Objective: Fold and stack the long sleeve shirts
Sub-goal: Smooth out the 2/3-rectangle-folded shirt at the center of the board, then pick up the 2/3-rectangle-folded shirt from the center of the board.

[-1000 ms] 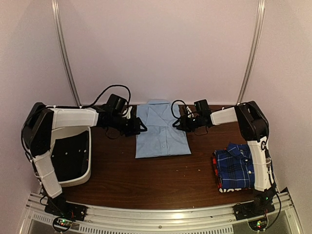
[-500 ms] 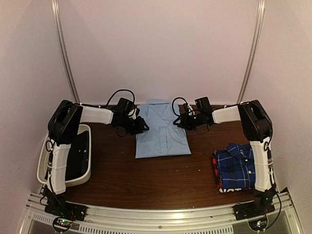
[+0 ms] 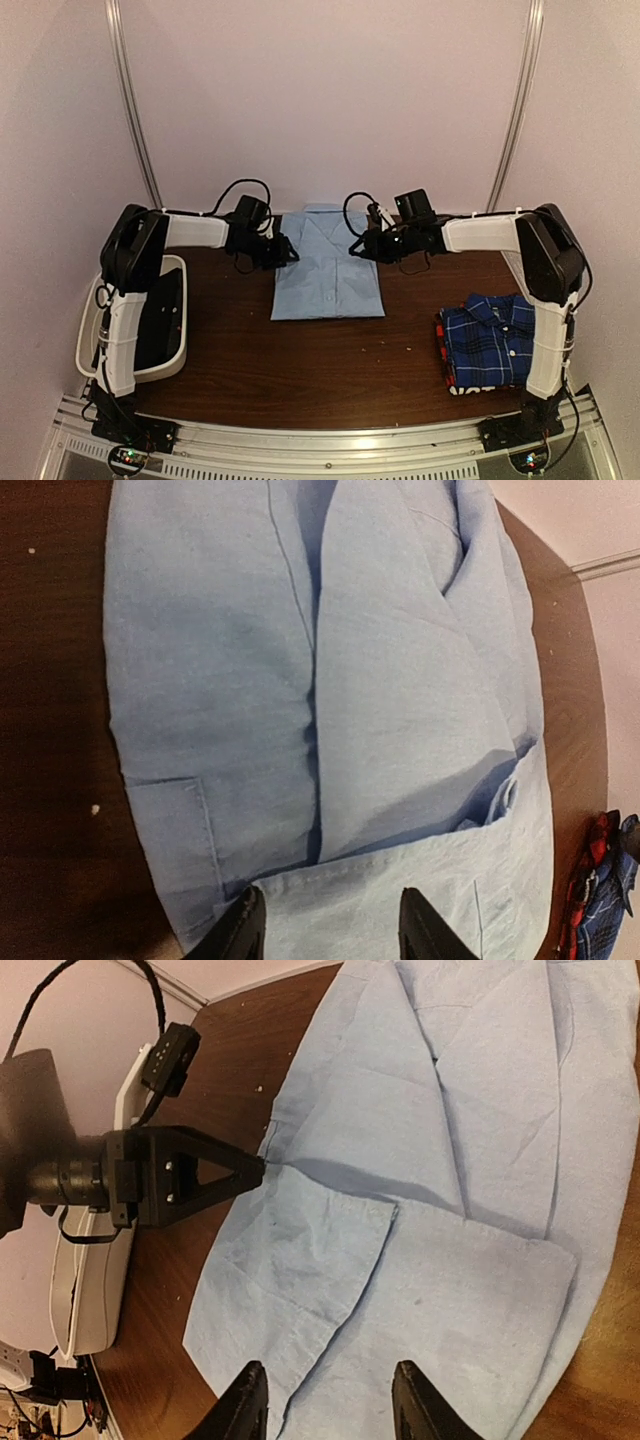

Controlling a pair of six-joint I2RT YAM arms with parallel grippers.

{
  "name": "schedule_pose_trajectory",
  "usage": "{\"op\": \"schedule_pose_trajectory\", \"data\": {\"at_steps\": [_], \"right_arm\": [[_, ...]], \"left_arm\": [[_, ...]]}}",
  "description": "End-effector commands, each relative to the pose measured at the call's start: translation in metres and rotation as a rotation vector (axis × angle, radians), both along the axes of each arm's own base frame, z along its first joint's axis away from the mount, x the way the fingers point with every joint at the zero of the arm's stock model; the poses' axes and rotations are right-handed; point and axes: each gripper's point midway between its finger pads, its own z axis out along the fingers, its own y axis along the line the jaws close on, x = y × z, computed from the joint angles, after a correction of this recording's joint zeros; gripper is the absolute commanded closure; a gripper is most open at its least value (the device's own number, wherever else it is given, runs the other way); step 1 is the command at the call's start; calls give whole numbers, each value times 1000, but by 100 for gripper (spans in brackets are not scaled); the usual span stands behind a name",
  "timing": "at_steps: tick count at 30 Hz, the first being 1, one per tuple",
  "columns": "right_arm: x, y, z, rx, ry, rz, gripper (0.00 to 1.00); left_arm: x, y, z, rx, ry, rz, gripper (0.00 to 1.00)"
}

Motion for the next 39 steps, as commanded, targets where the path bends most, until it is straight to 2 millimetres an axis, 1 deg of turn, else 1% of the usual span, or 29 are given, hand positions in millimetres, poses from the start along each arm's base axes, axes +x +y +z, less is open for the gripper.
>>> {"op": "schedule_pose_trajectory", "data": {"at_steps": [1, 3, 4, 6, 8, 11, 12, 14, 17, 20, 22, 24, 28, 31, 33, 37, 39], "right_arm": [[-24, -8, 6, -61, -27, -15, 55], [-35, -8, 6, -61, -28, -6, 55], [-40, -7, 6, -65, -28, -2, 55], [-48, -6, 4, -78, -22, 1, 56], [-56, -12, 0, -92, -16, -12, 56], [-71, -26, -11, -119, 4, -37, 55], [-77, -30, -18, -131, 18, -40, 55], [-86, -34, -27, -138, 36, -38, 56], [-96, -36, -34, -128, 57, -34, 59], [-107, -35, -41, -123, 77, -21, 61], [-112, -35, -48, -140, 84, -20, 63], [-116, -39, -53, -156, 89, -29, 64], [-121, -54, -64, -207, 99, -77, 64], [-126, -56, -73, -212, 120, -73, 64], [-129, -56, -79, -214, 140, -74, 65], [-130, -59, -80, -217, 146, -87, 65], [-126, -57, -78, -202, 133, -93, 65]], "left_arm": [[6, 8, 50, 37, -99, 0, 53], [2, 14, 72, 48, -129, 10, 52], [-2, 17, 77, 48, -131, 11, 52], [-14, 22, 82, 44, -121, 15, 52], [-28, 26, 82, 36, -101, 17, 52], [-56, 33, 78, 22, -72, 18, 52], [-66, 35, 74, 13, -56, 16, 52], [-85, 38, 70, -2, -38, 7, 52], [-108, 41, 62, -17, -10, 4, 53], [-126, 40, 58, -41, 8, -3, 52], [-137, 40, 51, -44, 24, -4, 53], [-145, 40, 44, -41, 45, -3, 53], [-157, 40, 31, -27, 79, 0, 53], [-162, 37, 24, -27, 94, -6, 54], [-163, 36, 20, -21, 101, -7, 56], [-165, 35, 14, -12, 115, -6, 57], [-167, 36, 10, -5, 125, -2, 57]]}}
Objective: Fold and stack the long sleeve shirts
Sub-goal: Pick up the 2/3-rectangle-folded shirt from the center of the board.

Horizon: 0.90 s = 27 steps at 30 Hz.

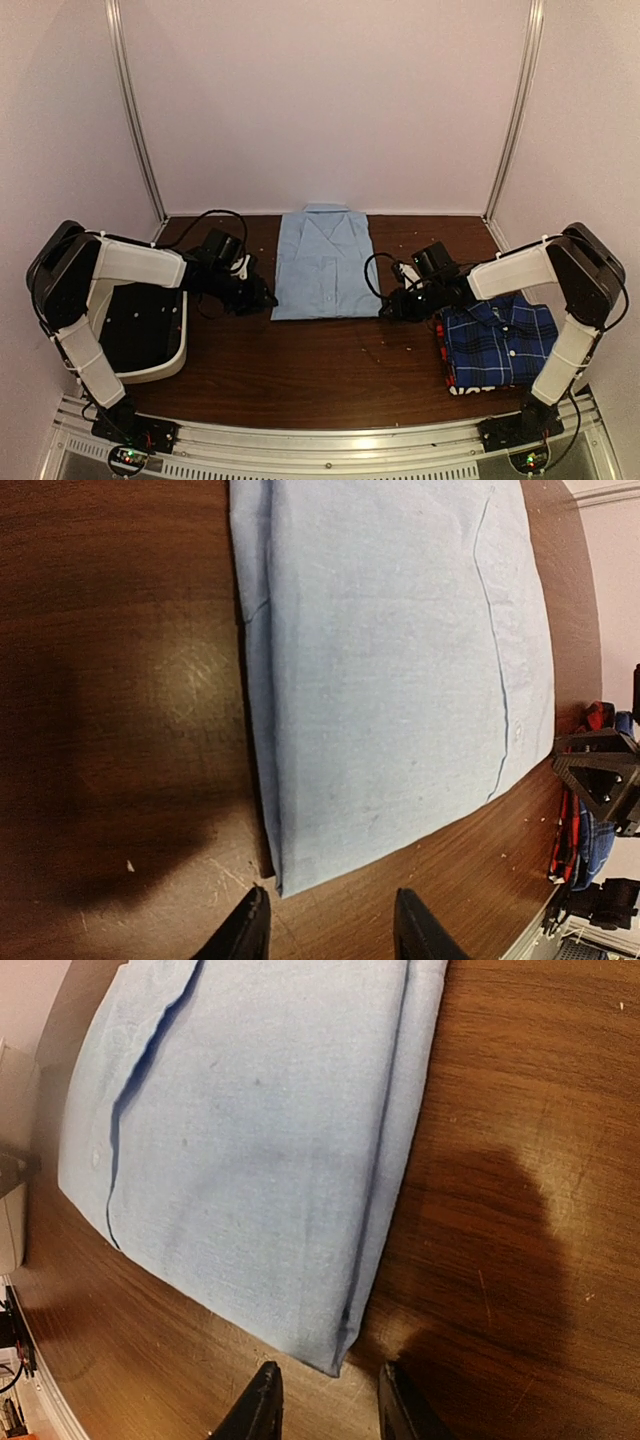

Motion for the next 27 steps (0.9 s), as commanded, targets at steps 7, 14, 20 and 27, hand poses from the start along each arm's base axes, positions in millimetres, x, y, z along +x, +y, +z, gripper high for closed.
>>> {"op": "schedule_pose_trajectory", "data": {"at_steps": [7, 14, 20, 27], "right_arm": [[11, 5, 4, 42, -39, -34, 65], [12, 9, 0, 57, -31, -31, 66], [10, 8, -6, 62, -21, -38, 66], [7, 10, -10, 80, -10, -38, 68]], "left_arm": [[-5, -3, -14, 7, 14, 8, 60], [-9, -5, -25, 19, 40, -3, 62], [-12, -7, -34, 33, 62, -3, 64], [-14, -8, -37, 36, 76, 2, 65]]}}
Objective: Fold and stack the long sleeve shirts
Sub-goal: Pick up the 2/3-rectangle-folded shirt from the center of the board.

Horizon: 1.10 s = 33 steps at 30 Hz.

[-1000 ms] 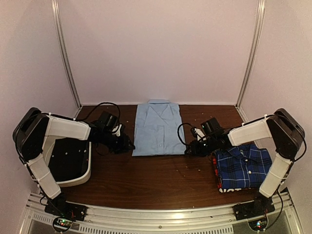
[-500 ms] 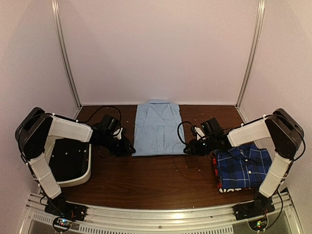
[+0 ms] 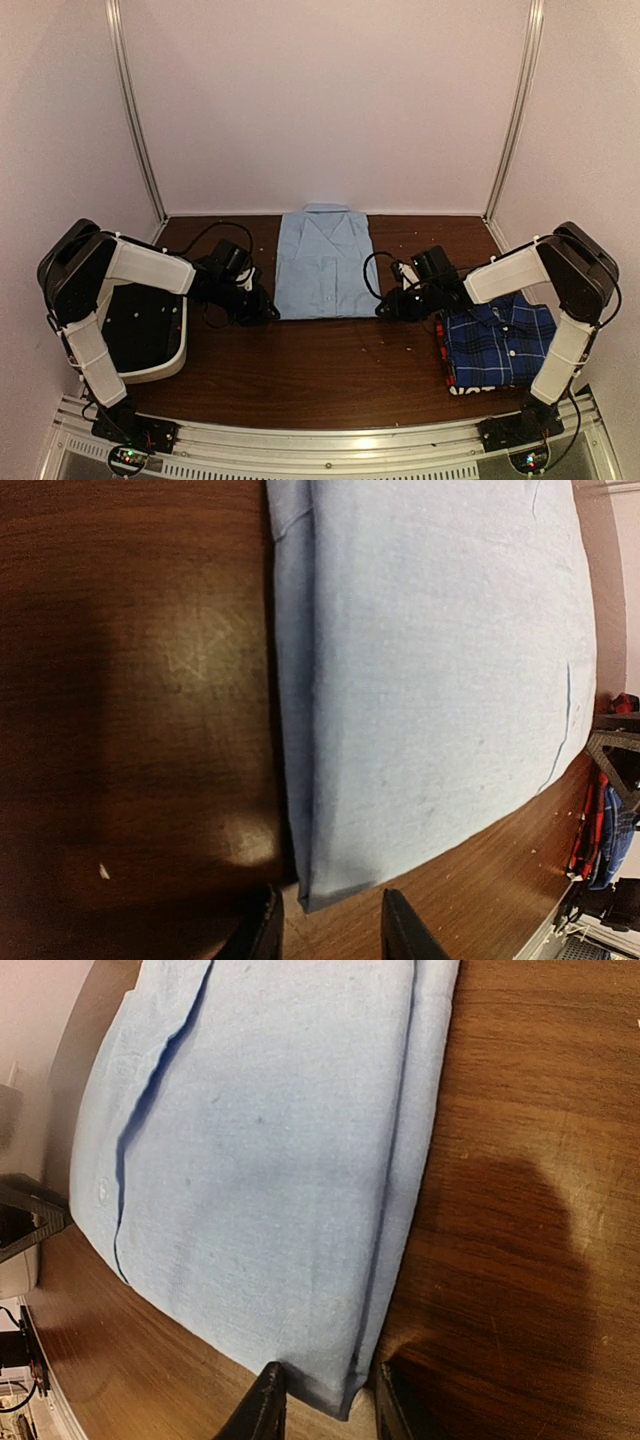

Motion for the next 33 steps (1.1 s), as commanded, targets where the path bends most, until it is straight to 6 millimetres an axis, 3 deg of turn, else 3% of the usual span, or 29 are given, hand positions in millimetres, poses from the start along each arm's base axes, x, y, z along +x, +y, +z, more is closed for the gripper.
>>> {"op": "schedule_pose_trajectory", "data": {"at_steps": [1, 7, 15, 18, 22, 27, 33], "right_arm": [[-4, 2, -5, 23, 15, -3, 68], [-6, 3, -8, 35, 22, -1, 68], [-6, 4, -6, 53, 21, -4, 73], [-7, 6, -4, 63, 18, -1, 79], [-8, 5, 1, 70, 9, -1, 95], [-18, 2, 11, 83, -1, 3, 100], [-50, 1, 23, 98, 3, 22, 100]], "left_arm": [[-1, -2, -8, 9, 14, 8, 66], [-1, -3, -11, 9, 22, 7, 69], [6, -9, -8, -6, 15, 4, 83], [7, -13, -5, -21, 10, -1, 92], [5, -16, 1, -35, 8, -11, 100], [-9, -11, 7, -27, 20, -20, 100], [-53, 4, 7, 5, 50, -43, 100]]}}
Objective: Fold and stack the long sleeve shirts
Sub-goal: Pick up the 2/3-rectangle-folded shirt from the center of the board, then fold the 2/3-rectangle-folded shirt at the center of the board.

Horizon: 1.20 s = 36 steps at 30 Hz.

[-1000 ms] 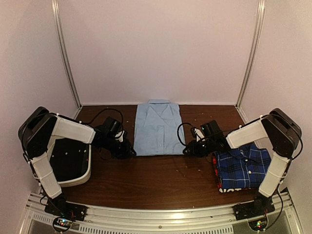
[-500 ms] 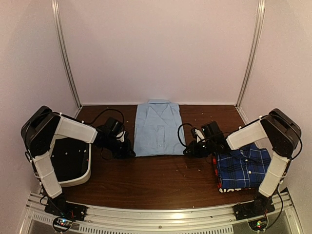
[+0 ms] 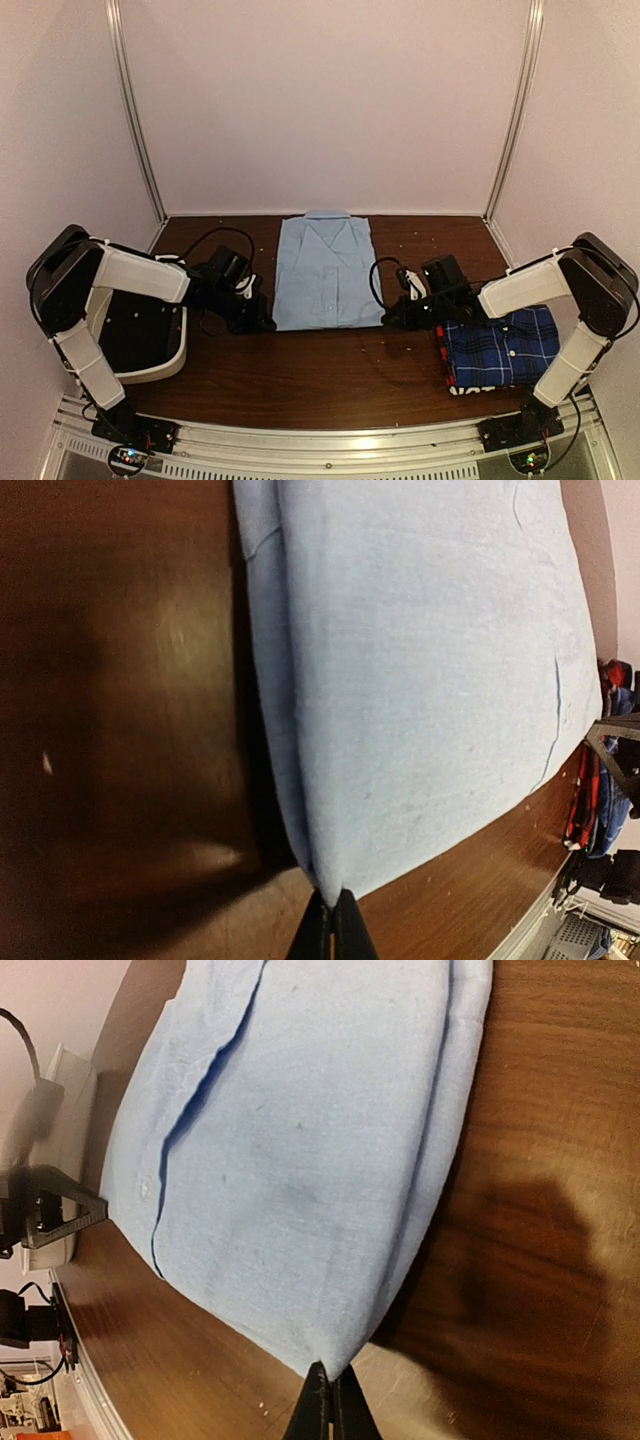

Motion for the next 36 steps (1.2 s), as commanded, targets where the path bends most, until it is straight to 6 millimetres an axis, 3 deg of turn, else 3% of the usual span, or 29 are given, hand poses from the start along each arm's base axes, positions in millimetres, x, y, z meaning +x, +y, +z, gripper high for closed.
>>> {"op": "schedule_pose_trajectory", "data": {"at_steps": [1, 6, 11, 21, 26, 30, 33, 36], "right_arm": [[-31, 1, 12, 17, 5, 17, 100], [-76, 1, 16, 25, 23, 37, 100], [-105, -6, 28, 33, 10, 41, 100], [-122, -2, 46, 11, -16, 78, 100], [-108, 4, 80, 23, -79, 57, 100], [-89, 12, 107, 42, -109, 38, 100], [-65, 18, 119, 50, -113, 19, 100], [-23, 24, 140, 89, -155, -13, 100]], "left_arm": [[-40, 11, 4, 24, 30, -23, 100], [-84, 22, 11, 54, 34, -30, 100], [-111, 35, 22, 52, 34, -8, 100], [-121, 40, 51, 39, -12, -21, 100], [-110, 37, 78, 57, -74, -34, 100], [-89, 26, 102, 56, -115, -65, 100], [-61, 19, 121, 12, -141, -85, 100], [-22, 13, 139, -33, -176, -119, 100]]}}
